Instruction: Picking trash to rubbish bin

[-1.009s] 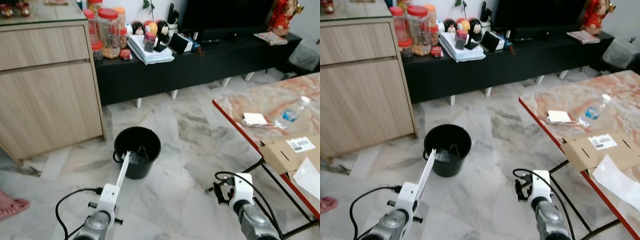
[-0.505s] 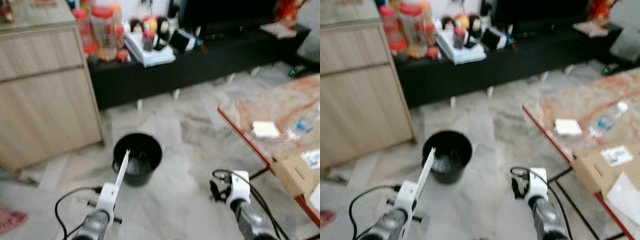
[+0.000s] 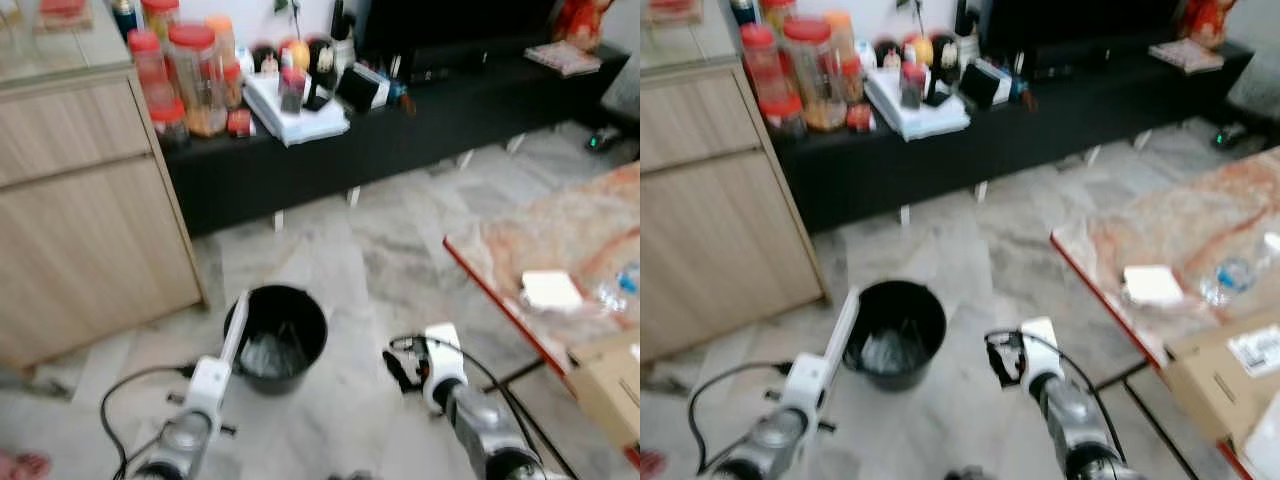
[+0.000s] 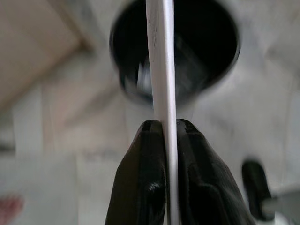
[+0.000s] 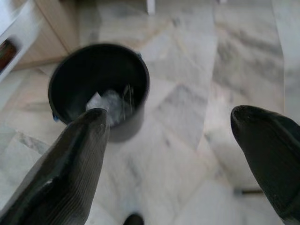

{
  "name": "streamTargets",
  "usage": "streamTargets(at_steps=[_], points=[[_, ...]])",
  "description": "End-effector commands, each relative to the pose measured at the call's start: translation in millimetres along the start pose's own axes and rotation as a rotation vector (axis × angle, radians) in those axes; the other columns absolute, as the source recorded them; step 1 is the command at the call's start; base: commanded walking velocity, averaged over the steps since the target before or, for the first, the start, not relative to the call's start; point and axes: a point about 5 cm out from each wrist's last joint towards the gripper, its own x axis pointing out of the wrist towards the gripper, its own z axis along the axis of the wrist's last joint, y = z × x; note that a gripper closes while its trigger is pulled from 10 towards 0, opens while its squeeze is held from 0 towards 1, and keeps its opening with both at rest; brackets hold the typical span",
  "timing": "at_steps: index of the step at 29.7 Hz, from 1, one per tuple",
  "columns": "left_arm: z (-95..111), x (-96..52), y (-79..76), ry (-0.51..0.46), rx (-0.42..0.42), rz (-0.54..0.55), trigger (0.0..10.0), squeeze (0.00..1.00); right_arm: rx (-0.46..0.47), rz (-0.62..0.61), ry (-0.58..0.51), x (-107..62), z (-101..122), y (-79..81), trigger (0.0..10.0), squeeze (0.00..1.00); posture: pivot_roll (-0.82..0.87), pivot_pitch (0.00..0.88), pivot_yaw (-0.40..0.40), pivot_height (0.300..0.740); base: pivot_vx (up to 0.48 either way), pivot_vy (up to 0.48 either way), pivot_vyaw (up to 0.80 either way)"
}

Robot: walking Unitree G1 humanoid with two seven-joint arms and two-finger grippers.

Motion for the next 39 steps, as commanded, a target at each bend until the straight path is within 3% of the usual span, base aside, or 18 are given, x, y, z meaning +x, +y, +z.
streamTargets(at_steps=[1,6,13,32,39], points=[[8,1.2,8.8,-0.042,0.026,0.024,10.0,0.00,-0.041,0.061,-0.021,5.7,10,9.8,10.0,0.00,0.08,0.130,-0.127,0.740,0.371,0.000,0.00],[31,5.5,5.4,-0.126,0.028,0.018,10.0,0.00,-0.055,0.123,-0.039,9.2,16,20.7,10.0,0.00,0.07,0.119,-0.131,0.740,0.373,0.000,0.00],[47,7.9,4.4,-0.182,0.014,0.020,10.0,0.00,-0.095,0.211,-0.099,8.0,28,30.0,10.0,0.00,0.07,0.116,-0.132,0.740,0.373,0.000,0.00],[70,10.0,0.2,-0.264,0.034,0.017,10.0,0.00,-0.104,0.265,-0.184,5.0,52,47.0,10.0,0.00,0.06,0.153,-0.146,0.740,0.370,0.000,0.00],[68,9.7,-4.2,-0.262,0.064,0.009,10.0,0.00,-0.105,0.267,-0.197,0.8,56,48.9,10.0,0.00,0.04,0.159,-0.153,0.740,0.000,0.000,0.00]])
